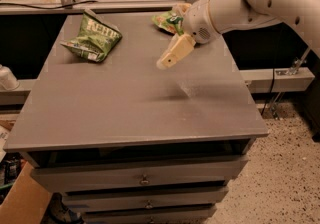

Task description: Move green jalapeno chip bag near rxbar chocolate

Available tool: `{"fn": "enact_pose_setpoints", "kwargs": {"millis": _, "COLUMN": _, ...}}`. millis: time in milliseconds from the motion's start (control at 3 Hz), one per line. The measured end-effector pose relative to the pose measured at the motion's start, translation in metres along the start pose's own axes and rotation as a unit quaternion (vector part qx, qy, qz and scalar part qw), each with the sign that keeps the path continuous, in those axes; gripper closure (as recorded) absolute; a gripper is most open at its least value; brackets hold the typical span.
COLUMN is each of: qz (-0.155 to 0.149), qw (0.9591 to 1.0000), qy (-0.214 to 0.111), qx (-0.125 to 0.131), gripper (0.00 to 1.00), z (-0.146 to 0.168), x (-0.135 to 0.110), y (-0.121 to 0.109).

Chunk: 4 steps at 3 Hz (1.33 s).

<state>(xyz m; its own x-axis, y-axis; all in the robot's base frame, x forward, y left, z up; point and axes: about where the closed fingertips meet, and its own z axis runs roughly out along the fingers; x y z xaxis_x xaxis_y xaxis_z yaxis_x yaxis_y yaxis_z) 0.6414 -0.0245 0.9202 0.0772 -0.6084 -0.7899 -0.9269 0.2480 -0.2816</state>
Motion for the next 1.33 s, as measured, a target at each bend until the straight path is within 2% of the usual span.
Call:
{"fn": "enact_pose_setpoints", "kwargs": {"millis": 333, "qz": 0.000, "qw": 1.0000, "qy": 0.000, "qx": 0.000, "gripper": 0.00, "z": 0.000, "x": 0.000, "y": 0.000}}
{"fn": "enact_pose_setpoints", "kwargs": {"millis": 667, "qz": -0.029, "qw": 0.9994, "qy": -0.006, "qx": -0.016, "gripper": 0.00, "z": 0.021, "x": -0.009, "y": 0.000}}
{"fn": "enact_pose_setpoints", "kwargs": {"millis": 1000, "qz": -0.065, "qw": 0.9971, "qy": -0.011, "qx": -0.039, "gripper": 0.00, "z": 0.061, "x": -0.023, "y": -0.002}}
{"fn": "enact_pose_setpoints", "kwargs": {"millis": 1333, "qz": -0.088, "qw": 0.9949, "qy": -0.013, "qx": -0.046, "gripper": 0.00, "z": 0.082, "x": -0.033, "y": -0.008}}
